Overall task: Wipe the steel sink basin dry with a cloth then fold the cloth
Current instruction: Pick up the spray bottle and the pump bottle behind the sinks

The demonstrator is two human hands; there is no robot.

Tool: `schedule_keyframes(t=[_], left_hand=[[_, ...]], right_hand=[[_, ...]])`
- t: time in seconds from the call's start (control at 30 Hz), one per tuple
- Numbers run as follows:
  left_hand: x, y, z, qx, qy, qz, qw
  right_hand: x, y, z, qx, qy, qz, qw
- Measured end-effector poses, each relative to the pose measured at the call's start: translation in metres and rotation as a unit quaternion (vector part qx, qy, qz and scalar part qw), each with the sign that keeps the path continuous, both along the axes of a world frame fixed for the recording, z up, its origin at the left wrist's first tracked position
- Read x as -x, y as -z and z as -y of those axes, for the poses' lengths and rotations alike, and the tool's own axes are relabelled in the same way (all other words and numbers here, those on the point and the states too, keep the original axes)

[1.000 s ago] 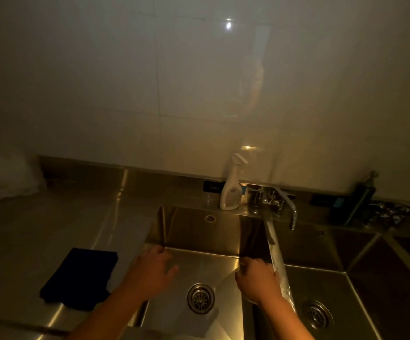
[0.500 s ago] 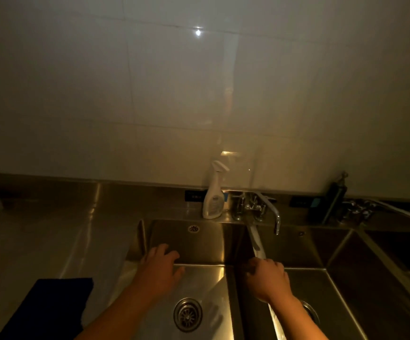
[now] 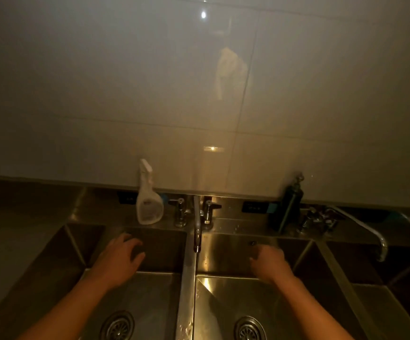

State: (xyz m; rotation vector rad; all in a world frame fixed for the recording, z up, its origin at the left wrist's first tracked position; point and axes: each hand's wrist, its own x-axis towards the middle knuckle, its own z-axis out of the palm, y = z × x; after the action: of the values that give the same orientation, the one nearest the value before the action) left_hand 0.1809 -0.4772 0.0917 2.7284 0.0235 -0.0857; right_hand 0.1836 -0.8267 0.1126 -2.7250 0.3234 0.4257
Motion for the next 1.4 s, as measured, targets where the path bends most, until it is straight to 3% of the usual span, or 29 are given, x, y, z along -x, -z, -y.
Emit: schedule_keyframes(t=[0.13, 0.3, 0.53, 0.8, 1.4], left_hand=[[-0.031, -0.003, 0.001, 0.03, -0.021, 0.02, 0.999], [-0.084, 0.003, -0.01, 0.042, -0.071, 0.034, 0.996], [-0.152, 0.015, -0.017, 0.105, -0.14, 0.033, 0.984], [-0.197, 0.037, -0.016, 0.204, -0.163, 0.032, 0.965], [-0.211, 0.06, -0.019, 0.288, -0.153, 0.083, 0.942]], right_hand=[[-0.041, 0.008, 0.041, -0.048, 0.031, 0.058, 0.997], [-0.087, 0.022, 0.083, -0.094, 0.157, 0.106, 0.977], [-0.153, 0.032, 0.13, -0.129, 0.318, 0.147, 0.928], [-0.194, 0.054, 0.146, -0.278, 0.347, 0.252, 0.86], [-0.185, 0.057, 0.115, -0.305, 0.29, 0.324, 0.847]])
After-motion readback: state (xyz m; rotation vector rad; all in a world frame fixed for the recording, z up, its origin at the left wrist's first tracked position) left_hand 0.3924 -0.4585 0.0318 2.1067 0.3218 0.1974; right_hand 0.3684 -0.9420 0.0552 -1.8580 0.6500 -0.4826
